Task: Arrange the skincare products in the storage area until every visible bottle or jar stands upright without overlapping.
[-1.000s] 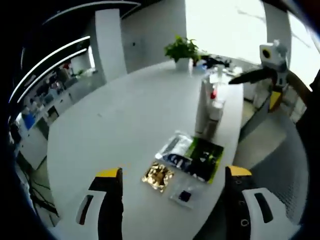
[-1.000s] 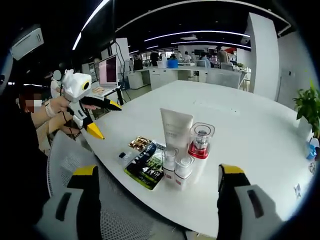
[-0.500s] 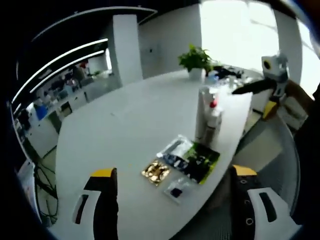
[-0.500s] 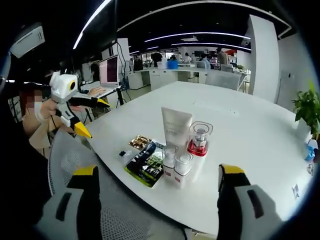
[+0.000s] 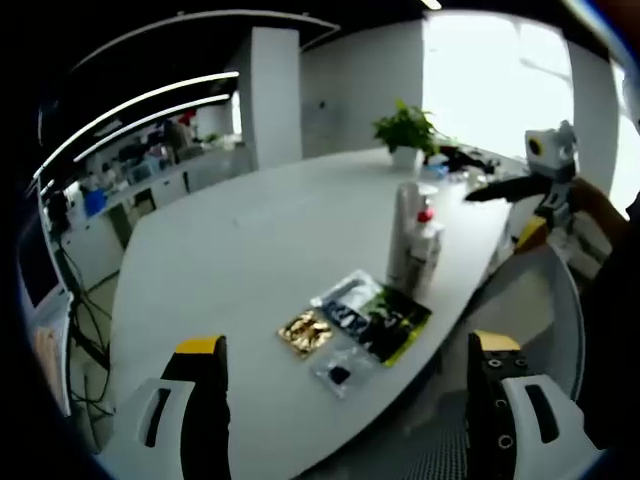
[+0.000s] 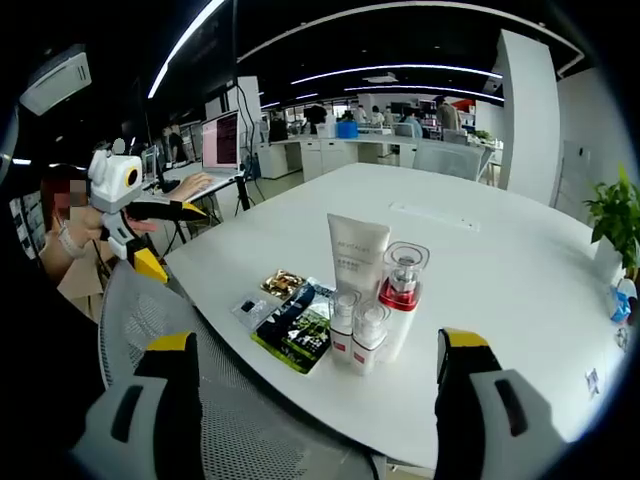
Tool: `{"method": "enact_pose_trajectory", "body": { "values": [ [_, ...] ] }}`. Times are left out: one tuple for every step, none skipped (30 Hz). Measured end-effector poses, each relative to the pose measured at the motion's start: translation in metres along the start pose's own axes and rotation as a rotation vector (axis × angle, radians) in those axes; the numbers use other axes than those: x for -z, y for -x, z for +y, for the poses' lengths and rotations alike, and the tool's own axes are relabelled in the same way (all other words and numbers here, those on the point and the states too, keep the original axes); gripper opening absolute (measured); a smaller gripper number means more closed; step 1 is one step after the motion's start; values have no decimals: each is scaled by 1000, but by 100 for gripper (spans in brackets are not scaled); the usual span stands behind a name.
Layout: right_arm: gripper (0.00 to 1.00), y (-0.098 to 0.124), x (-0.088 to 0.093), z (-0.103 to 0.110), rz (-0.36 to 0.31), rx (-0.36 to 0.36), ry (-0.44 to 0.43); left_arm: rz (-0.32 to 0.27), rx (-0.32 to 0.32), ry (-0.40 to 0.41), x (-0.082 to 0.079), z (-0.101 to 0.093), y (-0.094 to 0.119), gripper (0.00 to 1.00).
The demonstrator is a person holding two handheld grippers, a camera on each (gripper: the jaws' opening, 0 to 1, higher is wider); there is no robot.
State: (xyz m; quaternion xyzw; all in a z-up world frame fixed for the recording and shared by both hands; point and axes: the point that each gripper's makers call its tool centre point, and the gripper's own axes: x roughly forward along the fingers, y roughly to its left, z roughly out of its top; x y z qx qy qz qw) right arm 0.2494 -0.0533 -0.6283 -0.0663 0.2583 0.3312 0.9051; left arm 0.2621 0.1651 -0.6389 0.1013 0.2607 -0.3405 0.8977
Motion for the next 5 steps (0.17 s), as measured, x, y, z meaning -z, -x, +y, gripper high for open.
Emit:
{"method": "enact_pose_trajectory", "body": {
  "values": [
    [100,0,0,0,0,0,-1,4,-4,2,1,0,0,97],
    [100,0,-1,1,-2,-2,-2,10,-3,-1,2,-1,1,97],
    [100,0,-1,1,-2,-3,-2,12,-3,4,3,-2,2,97],
    [100,0,-2,1,-2,-1,-3,5,-7,21,3,-3,4,97],
    [100,0,-2,1,0,1,-2,-17,-8,41,2,-4,6,97]
  ]
}}
